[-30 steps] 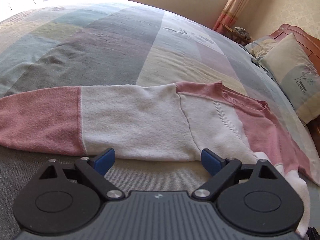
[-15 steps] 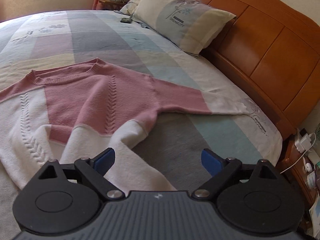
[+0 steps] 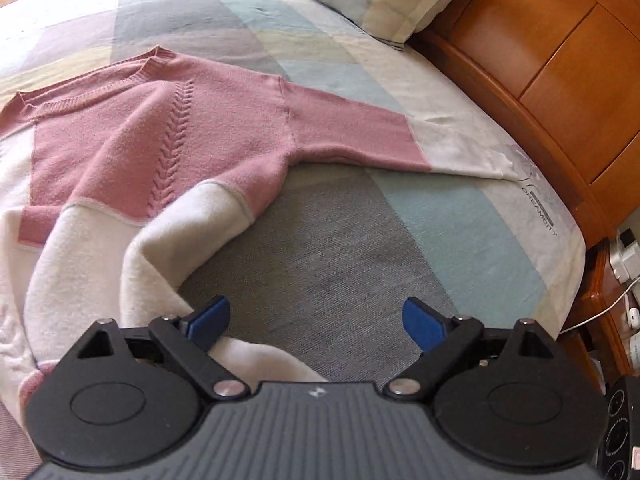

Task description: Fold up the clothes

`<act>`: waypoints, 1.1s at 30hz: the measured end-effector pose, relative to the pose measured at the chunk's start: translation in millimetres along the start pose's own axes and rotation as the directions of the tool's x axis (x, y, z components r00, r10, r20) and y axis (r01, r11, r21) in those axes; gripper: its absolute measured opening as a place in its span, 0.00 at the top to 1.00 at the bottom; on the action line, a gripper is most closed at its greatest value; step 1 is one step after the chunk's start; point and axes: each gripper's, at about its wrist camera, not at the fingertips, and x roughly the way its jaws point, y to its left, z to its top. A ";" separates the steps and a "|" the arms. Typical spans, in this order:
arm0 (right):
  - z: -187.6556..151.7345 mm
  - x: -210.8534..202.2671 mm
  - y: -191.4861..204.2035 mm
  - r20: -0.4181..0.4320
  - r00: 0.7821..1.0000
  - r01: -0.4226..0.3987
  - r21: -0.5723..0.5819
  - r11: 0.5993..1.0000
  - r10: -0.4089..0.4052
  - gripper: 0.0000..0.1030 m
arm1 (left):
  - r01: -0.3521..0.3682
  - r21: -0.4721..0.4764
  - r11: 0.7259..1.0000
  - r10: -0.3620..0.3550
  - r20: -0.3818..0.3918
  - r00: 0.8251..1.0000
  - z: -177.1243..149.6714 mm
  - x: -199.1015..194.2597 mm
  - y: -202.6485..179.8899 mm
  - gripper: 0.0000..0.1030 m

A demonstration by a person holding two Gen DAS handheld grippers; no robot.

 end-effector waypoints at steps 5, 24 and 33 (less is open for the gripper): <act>-0.4 2.3 0.3 -0.007 1.000 0.001 0.011 1.000 -0.001 0.00 | -0.053 0.031 0.998 0.054 -0.017 0.998 -10.0 -16.9 21.1 0.10; 9.4 10.6 -8.7 0.047 0.955 -0.296 0.198 0.934 0.293 0.00 | 0.171 -0.006 0.985 -0.170 0.098 0.981 -38.8 -42.4 82.5 0.09; 36.6 41.9 9.2 0.022 0.869 -0.488 0.216 0.846 0.495 0.00 | 0.143 -0.073 0.987 -0.126 0.200 0.972 -31.5 -61.3 104.4 0.09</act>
